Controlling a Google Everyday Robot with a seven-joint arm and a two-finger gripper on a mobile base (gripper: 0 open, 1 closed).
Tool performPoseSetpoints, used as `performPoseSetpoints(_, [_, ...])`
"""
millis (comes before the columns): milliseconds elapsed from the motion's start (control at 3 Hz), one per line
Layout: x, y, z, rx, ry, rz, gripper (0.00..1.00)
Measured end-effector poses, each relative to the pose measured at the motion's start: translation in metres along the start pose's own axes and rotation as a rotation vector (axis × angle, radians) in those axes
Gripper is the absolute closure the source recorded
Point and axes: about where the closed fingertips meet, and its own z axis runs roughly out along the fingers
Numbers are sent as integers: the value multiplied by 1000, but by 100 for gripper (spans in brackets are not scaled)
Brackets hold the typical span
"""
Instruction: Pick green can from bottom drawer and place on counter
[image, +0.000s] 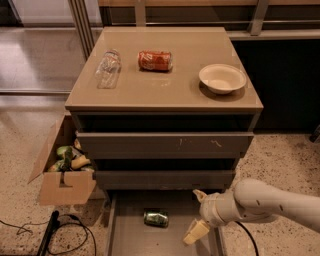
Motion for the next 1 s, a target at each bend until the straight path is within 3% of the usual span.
performPoseSetpoints(1000, [55,-64,85,47,-174,66,0])
